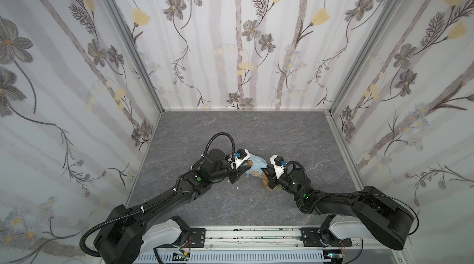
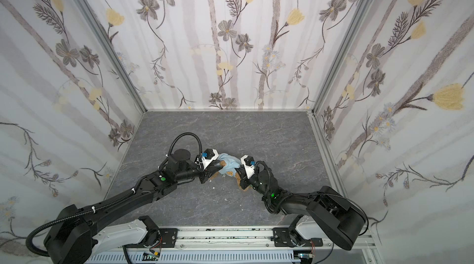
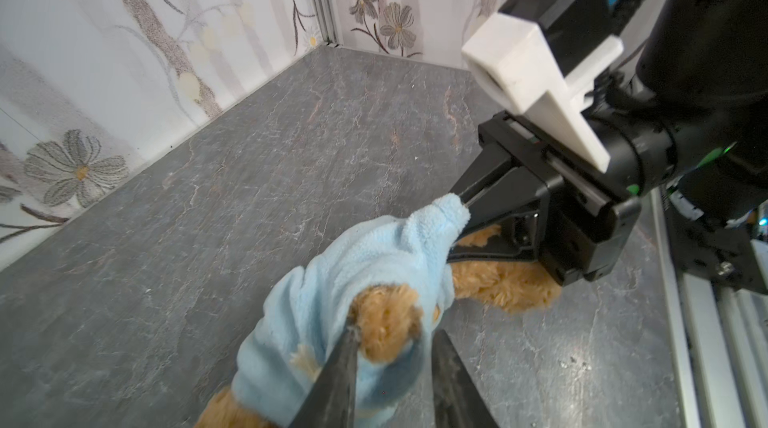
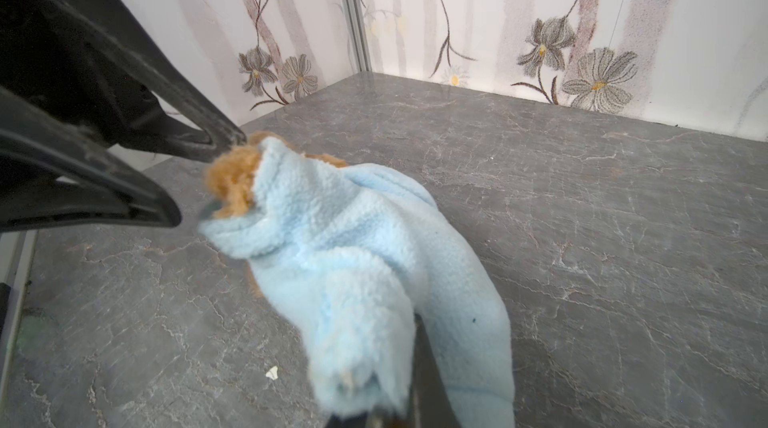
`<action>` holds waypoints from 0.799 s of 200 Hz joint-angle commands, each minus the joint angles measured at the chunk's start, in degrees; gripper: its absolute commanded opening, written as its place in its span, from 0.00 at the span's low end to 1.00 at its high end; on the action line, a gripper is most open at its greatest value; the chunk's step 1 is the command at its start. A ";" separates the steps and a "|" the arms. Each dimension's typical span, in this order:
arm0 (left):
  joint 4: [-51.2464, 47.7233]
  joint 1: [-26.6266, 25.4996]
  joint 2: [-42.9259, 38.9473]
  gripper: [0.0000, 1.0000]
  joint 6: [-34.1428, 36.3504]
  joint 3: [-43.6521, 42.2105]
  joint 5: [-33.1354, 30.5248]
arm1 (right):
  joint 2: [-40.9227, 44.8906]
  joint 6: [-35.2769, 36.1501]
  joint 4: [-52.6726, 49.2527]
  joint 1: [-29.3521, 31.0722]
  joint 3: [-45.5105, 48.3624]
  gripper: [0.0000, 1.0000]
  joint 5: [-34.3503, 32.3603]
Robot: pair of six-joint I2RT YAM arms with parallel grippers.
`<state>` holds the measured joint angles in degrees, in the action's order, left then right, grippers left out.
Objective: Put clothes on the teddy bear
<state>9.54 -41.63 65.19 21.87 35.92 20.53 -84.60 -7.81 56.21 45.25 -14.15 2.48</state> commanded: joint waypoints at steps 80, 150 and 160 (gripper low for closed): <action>-7.93 -3.87 0.56 0.25 22.44 4.70 -9.62 | 0.15 2.19 -2.72 0.01 -1.19 0.00 0.78; -9.96 -4.65 4.92 0.23 25.79 8.17 -10.54 | -0.15 2.19 -2.76 0.09 -1.49 0.00 0.86; -10.07 -4.69 5.29 0.23 26.15 8.24 -10.34 | -0.13 2.13 -2.77 0.08 -1.50 0.00 0.76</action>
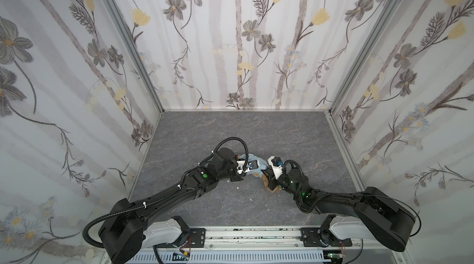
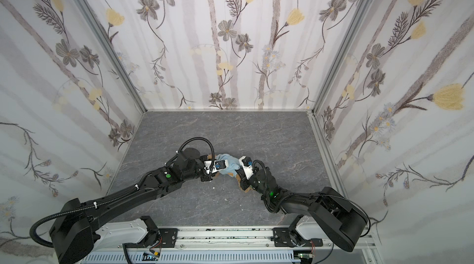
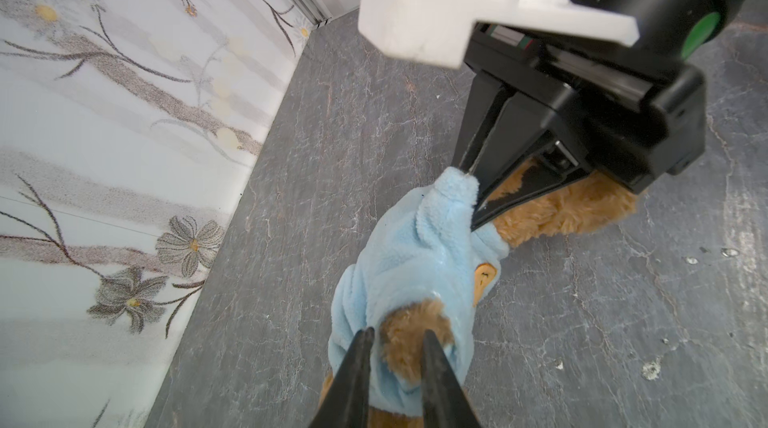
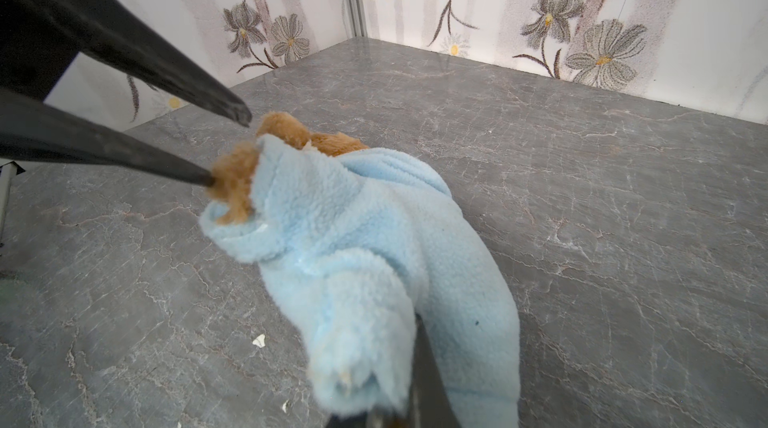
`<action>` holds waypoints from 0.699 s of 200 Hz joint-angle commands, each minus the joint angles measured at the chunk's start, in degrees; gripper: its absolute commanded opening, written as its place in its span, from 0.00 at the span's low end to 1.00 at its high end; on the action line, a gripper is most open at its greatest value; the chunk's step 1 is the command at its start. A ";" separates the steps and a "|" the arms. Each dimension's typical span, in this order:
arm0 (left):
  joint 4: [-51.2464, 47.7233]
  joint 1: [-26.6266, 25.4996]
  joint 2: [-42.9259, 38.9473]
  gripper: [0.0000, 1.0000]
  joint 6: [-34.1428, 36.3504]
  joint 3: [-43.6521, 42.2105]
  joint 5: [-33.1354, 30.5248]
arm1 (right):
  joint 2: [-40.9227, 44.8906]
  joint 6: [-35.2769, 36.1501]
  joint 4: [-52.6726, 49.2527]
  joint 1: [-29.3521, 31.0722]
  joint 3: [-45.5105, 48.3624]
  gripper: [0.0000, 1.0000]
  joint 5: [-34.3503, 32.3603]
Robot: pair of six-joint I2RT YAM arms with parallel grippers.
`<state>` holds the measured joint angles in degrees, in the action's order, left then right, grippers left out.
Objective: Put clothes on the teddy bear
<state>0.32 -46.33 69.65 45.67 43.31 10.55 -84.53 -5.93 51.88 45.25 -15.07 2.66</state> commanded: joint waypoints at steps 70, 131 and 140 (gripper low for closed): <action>-1.48 -0.08 4.74 0.22 3.55 2.69 -2.62 | -0.38 0.48 1.78 0.10 -0.79 0.00 0.77; -1.64 -0.32 9.95 0.31 5.07 5.42 -4.40 | -0.25 0.96 2.44 0.60 -1.10 0.00 1.47; -1.55 -0.34 11.06 0.33 4.96 6.30 -4.30 | -0.41 1.00 2.77 0.62 -1.10 0.00 1.42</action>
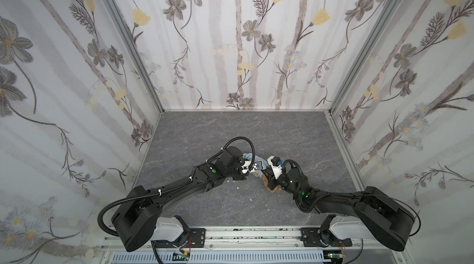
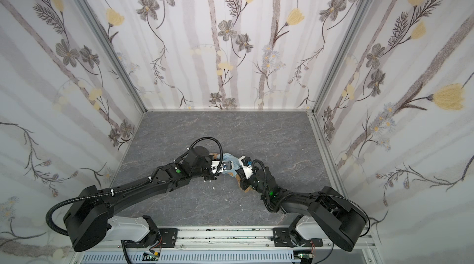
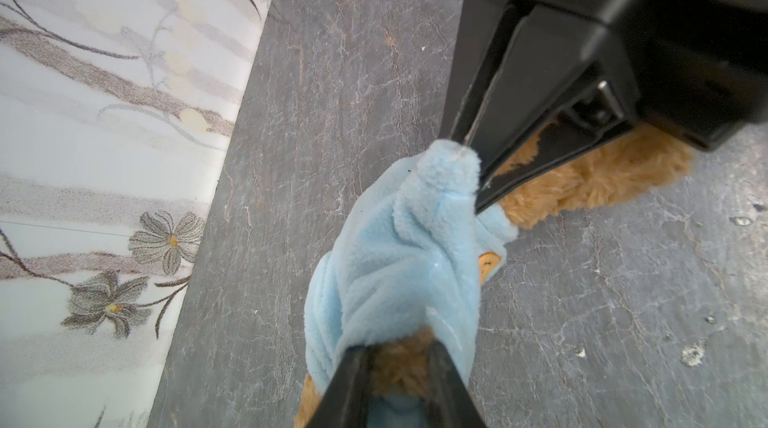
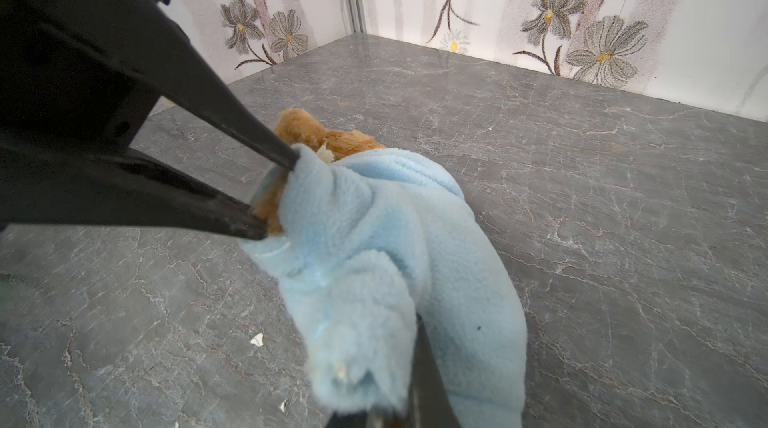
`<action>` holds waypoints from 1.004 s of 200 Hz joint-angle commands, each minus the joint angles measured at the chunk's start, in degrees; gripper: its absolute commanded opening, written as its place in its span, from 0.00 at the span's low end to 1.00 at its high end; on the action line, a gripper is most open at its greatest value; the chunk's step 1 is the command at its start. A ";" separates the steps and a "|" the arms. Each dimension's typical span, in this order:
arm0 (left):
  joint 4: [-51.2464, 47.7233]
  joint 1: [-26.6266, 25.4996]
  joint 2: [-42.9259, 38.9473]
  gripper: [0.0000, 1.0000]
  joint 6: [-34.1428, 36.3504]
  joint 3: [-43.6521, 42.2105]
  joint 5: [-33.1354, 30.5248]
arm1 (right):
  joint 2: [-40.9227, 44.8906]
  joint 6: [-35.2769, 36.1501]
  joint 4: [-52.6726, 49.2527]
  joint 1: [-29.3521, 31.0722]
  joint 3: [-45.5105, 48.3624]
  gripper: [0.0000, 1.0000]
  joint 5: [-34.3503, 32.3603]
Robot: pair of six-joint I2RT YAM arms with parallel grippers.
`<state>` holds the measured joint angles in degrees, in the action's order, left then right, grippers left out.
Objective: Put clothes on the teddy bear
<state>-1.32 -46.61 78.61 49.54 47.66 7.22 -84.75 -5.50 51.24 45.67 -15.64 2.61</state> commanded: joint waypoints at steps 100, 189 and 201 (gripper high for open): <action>0.62 0.22 12.08 0.08 -2.25 7.01 0.10 | -1.72 0.01 7.32 0.30 0.41 0.00 1.18; 4.84 3.49 -1.29 0.00 -9.78 0.41 11.95 | -0.01 -10.98 12.21 -3.61 7.16 0.00 -2.93; 5.16 3.89 -2.45 0.00 -10.18 -0.31 12.62 | 0.43 -11.76 12.08 -3.73 7.37 0.00 -3.13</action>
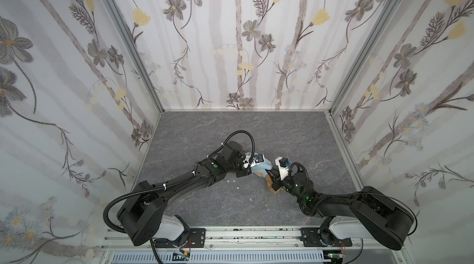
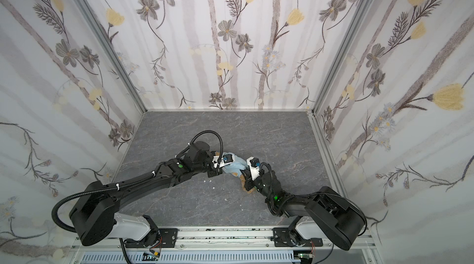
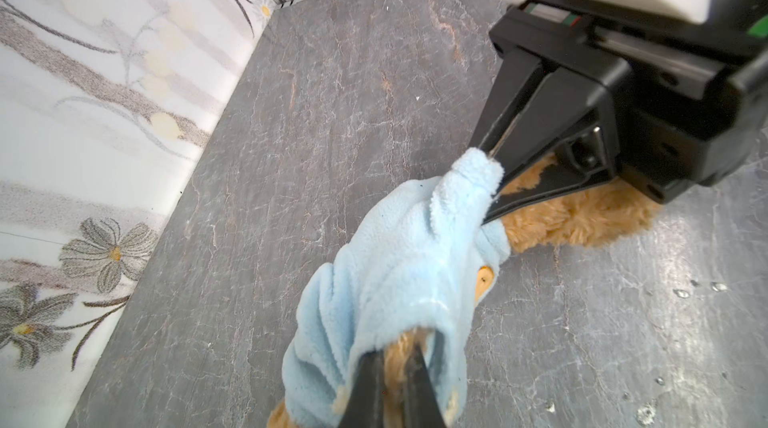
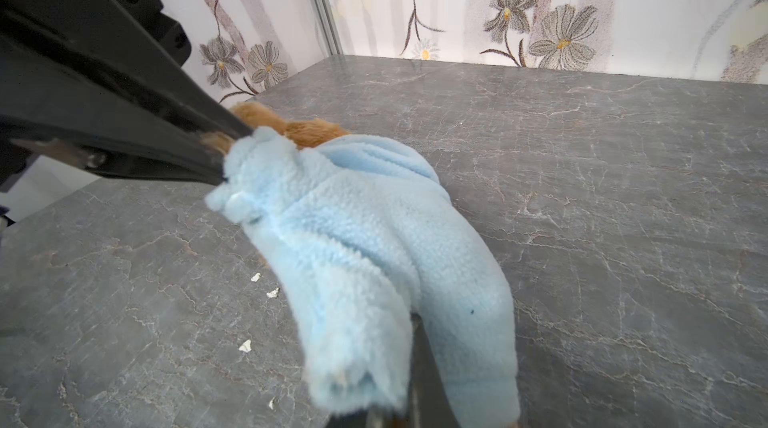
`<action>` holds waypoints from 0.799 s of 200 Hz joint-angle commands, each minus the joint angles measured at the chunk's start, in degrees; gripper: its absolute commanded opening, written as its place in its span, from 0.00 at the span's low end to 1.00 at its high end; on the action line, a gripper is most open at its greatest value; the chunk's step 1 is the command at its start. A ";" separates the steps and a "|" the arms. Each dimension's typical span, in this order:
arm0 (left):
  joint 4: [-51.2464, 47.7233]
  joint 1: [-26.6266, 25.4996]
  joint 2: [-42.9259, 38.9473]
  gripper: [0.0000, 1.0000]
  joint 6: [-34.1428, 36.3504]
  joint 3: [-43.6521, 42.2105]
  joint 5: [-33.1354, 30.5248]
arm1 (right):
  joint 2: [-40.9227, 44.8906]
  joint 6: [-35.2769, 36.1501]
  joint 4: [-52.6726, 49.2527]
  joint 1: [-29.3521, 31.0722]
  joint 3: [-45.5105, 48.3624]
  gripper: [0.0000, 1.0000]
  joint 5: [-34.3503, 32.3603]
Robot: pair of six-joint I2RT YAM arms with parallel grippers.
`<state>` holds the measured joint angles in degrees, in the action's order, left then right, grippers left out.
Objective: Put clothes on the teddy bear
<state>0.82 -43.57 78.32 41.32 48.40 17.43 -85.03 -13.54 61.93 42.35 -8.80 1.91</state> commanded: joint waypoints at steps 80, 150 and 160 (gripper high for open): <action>9.53 2.69 -8.11 0.00 -10.00 -6.61 4.79 | 2.69 -6.89 2.79 -1.58 3.01 0.00 -0.57; 19.74 4.88 -12.82 0.00 -25.70 -11.43 11.00 | 2.45 -6.88 0.83 -1.11 1.29 0.00 2.40; 21.72 5.12 -13.66 0.00 -29.15 -12.21 13.44 | 2.25 -6.38 0.25 -1.11 0.91 0.00 2.33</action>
<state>12.80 -39.13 66.59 21.69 37.36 26.81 -82.21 -19.81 65.82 41.25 -7.22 9.04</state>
